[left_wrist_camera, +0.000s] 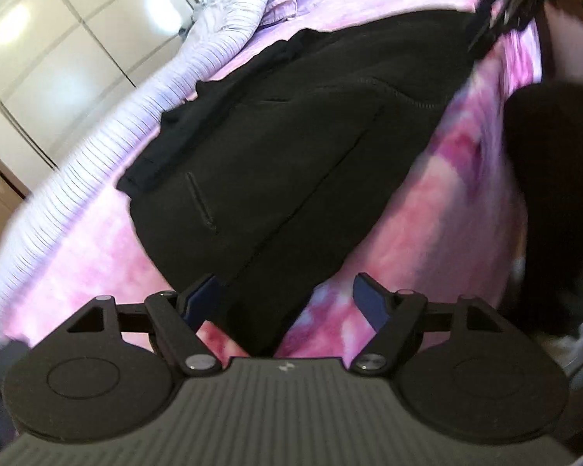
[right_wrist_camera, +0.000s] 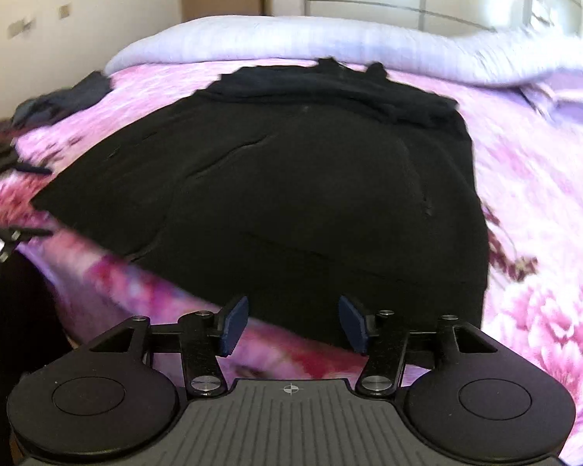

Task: Fold clothes
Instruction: 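Grasp the sweatshirt hem with both grippers and lift it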

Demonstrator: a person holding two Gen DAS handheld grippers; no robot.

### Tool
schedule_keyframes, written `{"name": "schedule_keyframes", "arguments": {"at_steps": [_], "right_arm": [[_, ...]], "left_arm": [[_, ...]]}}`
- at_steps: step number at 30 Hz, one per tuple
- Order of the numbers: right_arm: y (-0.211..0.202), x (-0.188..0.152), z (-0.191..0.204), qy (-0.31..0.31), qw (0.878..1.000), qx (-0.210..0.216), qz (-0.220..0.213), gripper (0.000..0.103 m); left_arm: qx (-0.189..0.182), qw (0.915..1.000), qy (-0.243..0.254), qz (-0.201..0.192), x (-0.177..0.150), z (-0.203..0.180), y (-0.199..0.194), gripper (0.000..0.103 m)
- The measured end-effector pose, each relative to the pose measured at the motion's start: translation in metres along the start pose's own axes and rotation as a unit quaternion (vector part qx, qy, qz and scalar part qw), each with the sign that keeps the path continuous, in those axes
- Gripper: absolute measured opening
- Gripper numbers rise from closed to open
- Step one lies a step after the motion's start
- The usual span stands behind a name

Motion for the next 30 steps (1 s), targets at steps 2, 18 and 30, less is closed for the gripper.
{"name": "schedule_keyframes", "arguments": {"at_steps": [2,18,30], "right_arm": [[0.002,0.002,0.01,-0.03,1.0,-0.007,0.003,0.057],[0.063,-0.018,0.101,-0.317,0.947,-0.049,-0.029,0.067],[0.056,-0.043,-0.008,-0.432,0.862,-0.258,0.057,0.067]], "left_arm": [[0.024,0.9976,0.064,-0.015,0.004,-0.009,0.001,0.082],[0.044,0.9973,0.055,-0.023,0.043,-0.001,0.044,0.045],[0.05,0.9965,0.063,-0.023,0.042,0.014,0.031,0.051]]}}
Point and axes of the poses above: each gripper's, at about its wrist camera, not at the fingertips, and y roughly the way its jaws point, z to its left, x to its top, the point moved 7 cm from there along y, roughly the way its jaws point, and after that the axes turned 10 degrees about x, right-handed, at the moved point
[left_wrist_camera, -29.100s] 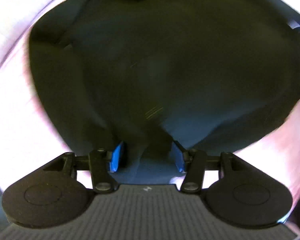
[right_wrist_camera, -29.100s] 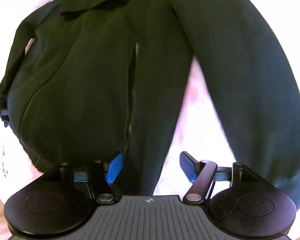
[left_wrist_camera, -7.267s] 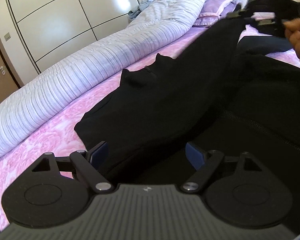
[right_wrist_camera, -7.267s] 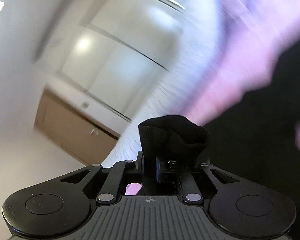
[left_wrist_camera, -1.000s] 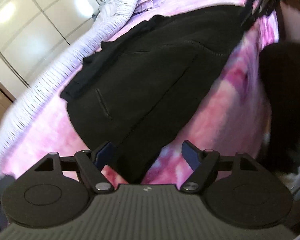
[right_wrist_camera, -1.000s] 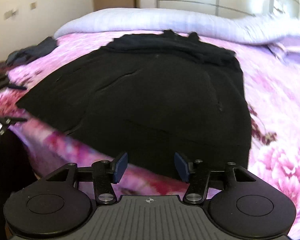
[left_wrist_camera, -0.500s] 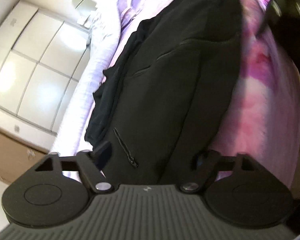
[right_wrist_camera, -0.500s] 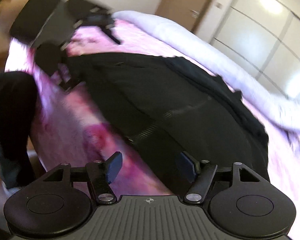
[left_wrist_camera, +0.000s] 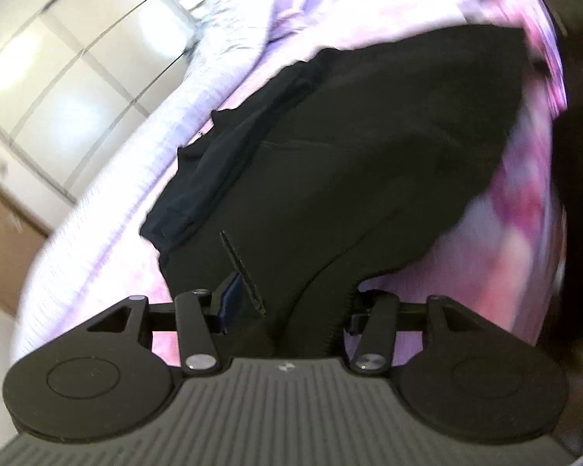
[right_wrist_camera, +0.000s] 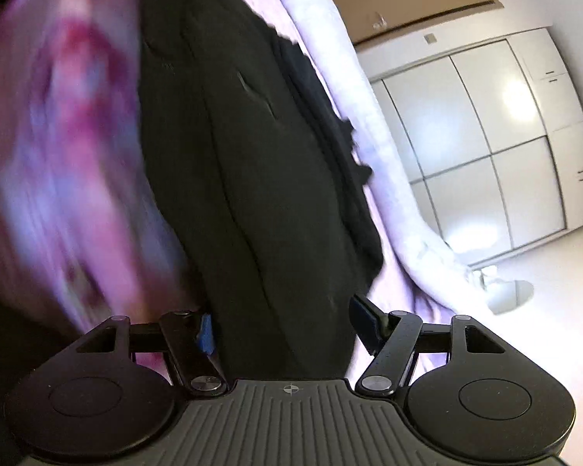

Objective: Fold clothes

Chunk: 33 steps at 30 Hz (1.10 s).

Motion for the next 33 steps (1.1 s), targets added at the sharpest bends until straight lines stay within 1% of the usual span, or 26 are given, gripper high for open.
{"name": "schedule_keyframes", "arguments": {"at_steps": [1,2,3,4,5,6,7,8,9,10,11,12,13,17,19,22,24,25,29,31,33], "right_arm": [[0.002,-0.009,-0.003,0.0,1.0,-0.006,0.005,0.067],[0.003,-0.014,-0.005,0.0,1.0,-0.009,0.008,0.066],[0.005,-0.016,-0.005,-0.002,1.0,-0.01,0.008,0.062],[0.006,-0.017,-0.005,-0.005,1.0,-0.009,0.007,0.053],[0.008,-0.018,-0.004,-0.013,1.0,-0.008,0.007,0.049],[0.011,-0.018,-0.003,-0.02,1.0,-0.007,0.006,0.04],[0.013,-0.019,-0.002,-0.028,1.0,-0.006,0.006,0.034],[0.017,-0.02,-0.001,-0.037,0.999,-0.005,0.007,0.031],[0.02,-0.02,0.0,-0.045,0.999,-0.004,0.007,0.026],[0.024,-0.022,-0.001,-0.047,0.999,0.002,0.008,0.016],[0.025,-0.027,-0.005,-0.04,0.999,0.011,0.011,0.008],[0.023,-0.027,-0.008,-0.032,0.999,0.017,0.011,0.005],[0.021,-0.027,-0.012,-0.023,0.999,0.022,0.011,0.005],[-0.004,-0.024,-0.034,-0.012,1.0,0.019,0.001,0.004],[-0.021,-0.022,-0.044,-0.014,1.0,0.012,-0.005,0.004],[-0.061,-0.019,-0.05,-0.009,1.0,0.013,-0.016,0.004],[-0.09,-0.019,-0.045,-0.004,1.0,0.022,-0.02,0.004],[-0.106,-0.021,-0.041,-0.003,0.999,0.032,-0.02,0.004],[-0.173,-0.026,-0.013,0.005,0.998,0.062,-0.014,0.004],[-0.206,-0.028,0.002,0.011,0.997,0.072,-0.011,0.004],[-0.23,-0.031,0.012,0.018,0.997,0.081,-0.008,0.004]], "left_arm": [[0.019,0.9991,0.038,-0.004,-0.005,-0.009,-0.001,0.056],[0.046,0.9957,0.081,-0.01,-0.011,-0.018,-0.001,0.057],[0.07,0.9902,0.12,-0.013,-0.017,-0.026,0.001,0.057],[0.087,0.9848,0.15,-0.01,-0.023,-0.032,0.005,0.057],[0.095,0.9819,0.164,-0.005,-0.027,-0.035,0.01,0.057],[0.098,0.9813,0.166,-0.001,-0.029,-0.035,0.013,0.057],[0.102,0.9806,0.167,0.003,-0.032,-0.035,0.017,0.055],[0.103,0.9801,0.169,0.008,-0.033,-0.035,0.02,0.048],[0.104,0.9795,0.172,0.013,-0.033,-0.033,0.023,0.042],[0.104,0.9787,0.176,0.017,-0.033,-0.032,0.026,0.024],[0.098,0.9787,0.179,0.02,-0.033,-0.032,0.027,0.008],[0.092,0.9788,0.182,0.021,-0.031,-0.03,0.027,0.008],[0.087,0.9792,0.182,0.02,-0.03,-0.028,0.023,0.007],[0.058,0.9847,0.164,0.017,-0.024,-0.011,-0.002,0.005],[0.045,0.9887,0.142,0.017,-0.021,0.002,-0.021,0.005],[0.026,0.9929,0.114,0.017,-0.014,0.014,-0.058,0.005],[0.0,0.9964,0.083,0.018,-0.014,0.019,-0.089,0.005],[-0.012,0.9972,0.072,0.019,-0.015,0.019,-0.105,0.005],[-0.068,0.9969,0.029,0.026,-0.022,0.014,-0.161,0.005],[-0.096,0.9946,0.023,0.033,-0.028,0.005,-0.185,0.005],[-0.123,0.9913,0.016,0.042,-0.032,-0.004,-0.205,0.005]]}}
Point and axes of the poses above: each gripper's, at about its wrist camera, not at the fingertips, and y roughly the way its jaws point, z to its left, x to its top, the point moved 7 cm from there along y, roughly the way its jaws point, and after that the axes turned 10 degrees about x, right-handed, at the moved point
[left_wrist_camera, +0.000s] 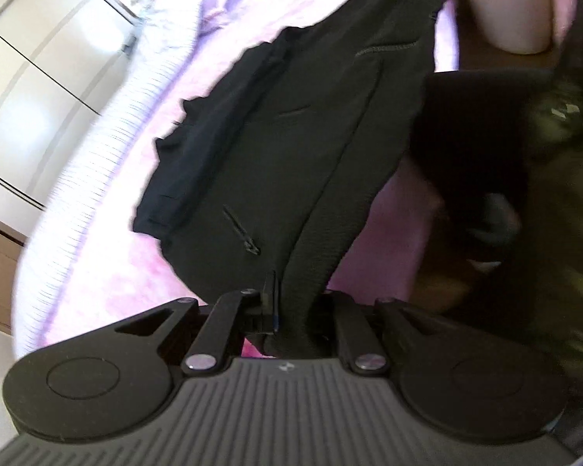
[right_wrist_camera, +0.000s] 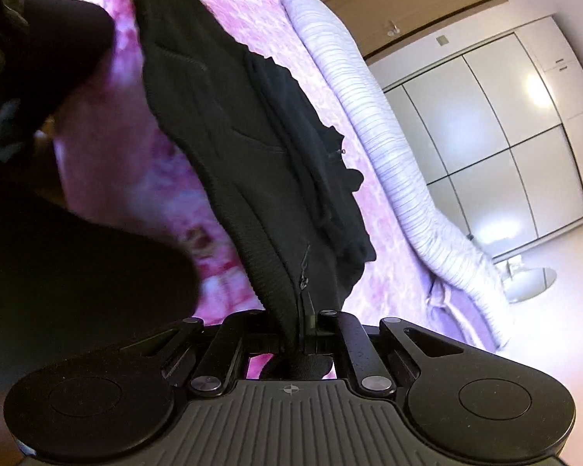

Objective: Fold clothes

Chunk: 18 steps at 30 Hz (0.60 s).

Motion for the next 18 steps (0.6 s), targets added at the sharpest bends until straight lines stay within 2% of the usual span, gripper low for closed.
{"name": "schedule_keyframes", "arguments": {"at_steps": [4,7,9,12,15,18], "right_arm": [[-0.028,-0.008,0.022,0.015,1.0,0.01,0.013,0.004],[-0.034,-0.007,0.028,0.016,1.0,0.004,0.014,0.004],[-0.036,0.002,0.017,-0.001,1.0,-0.008,0.008,0.004],[-0.041,0.022,-0.029,-0.025,0.999,-0.046,-0.01,0.004],[-0.035,0.042,-0.082,-0.05,0.995,-0.078,-0.026,0.004],[-0.001,0.058,-0.141,-0.07,0.994,-0.081,-0.035,0.004]], "left_arm": [[-0.031,0.9994,-0.016,0.001,0.002,-0.009,-0.02,0.005],[-0.011,0.9998,-0.01,-0.015,0.018,0.018,-0.022,0.006],[0.007,0.9996,-0.004,-0.028,0.03,0.04,-0.021,0.006],[0.045,0.9975,0.002,-0.055,0.055,0.091,-0.018,0.007],[0.077,0.9941,-0.008,-0.076,0.082,0.151,0.001,0.007],[0.08,0.9928,-0.038,-0.08,0.106,0.212,0.043,0.007]]}}
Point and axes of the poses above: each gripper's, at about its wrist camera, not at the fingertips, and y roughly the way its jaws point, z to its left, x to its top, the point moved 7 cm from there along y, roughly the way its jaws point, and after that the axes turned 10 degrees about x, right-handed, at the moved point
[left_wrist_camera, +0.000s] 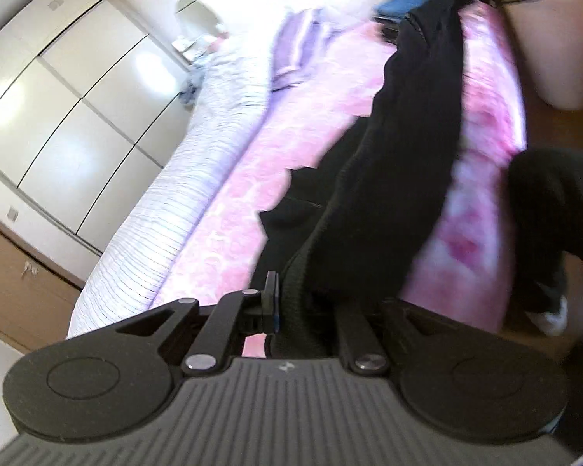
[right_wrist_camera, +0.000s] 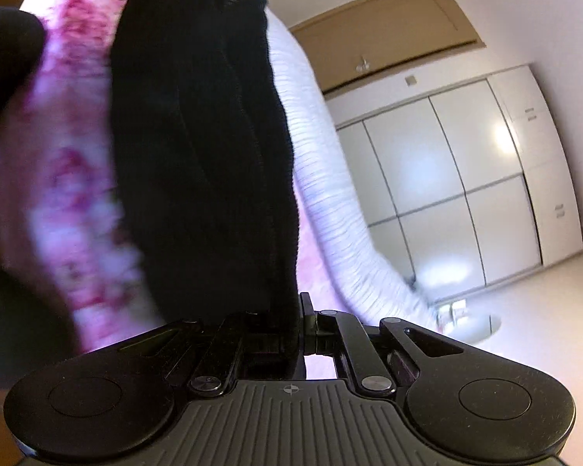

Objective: Fold clothes

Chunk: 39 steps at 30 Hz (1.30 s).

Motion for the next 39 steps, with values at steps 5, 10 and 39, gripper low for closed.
{"name": "schedule_keyframes", "arguments": {"at_steps": [5,10,39], "right_arm": [[0.108,0.0,-0.066,-0.001,0.999,0.045,0.011,0.004],[0.209,-0.005,-0.085,0.023,0.994,0.103,0.03,0.004],[0.44,-0.057,-0.131,0.319,0.909,0.264,0.043,0.024]], "left_arm": [[-0.028,0.998,-0.044,0.037,0.001,0.043,0.108,0.008],[-0.063,0.991,-0.075,0.092,-0.025,0.046,0.215,0.007],[-0.128,0.9449,-0.231,0.193,-0.111,0.05,0.446,0.038]]}}
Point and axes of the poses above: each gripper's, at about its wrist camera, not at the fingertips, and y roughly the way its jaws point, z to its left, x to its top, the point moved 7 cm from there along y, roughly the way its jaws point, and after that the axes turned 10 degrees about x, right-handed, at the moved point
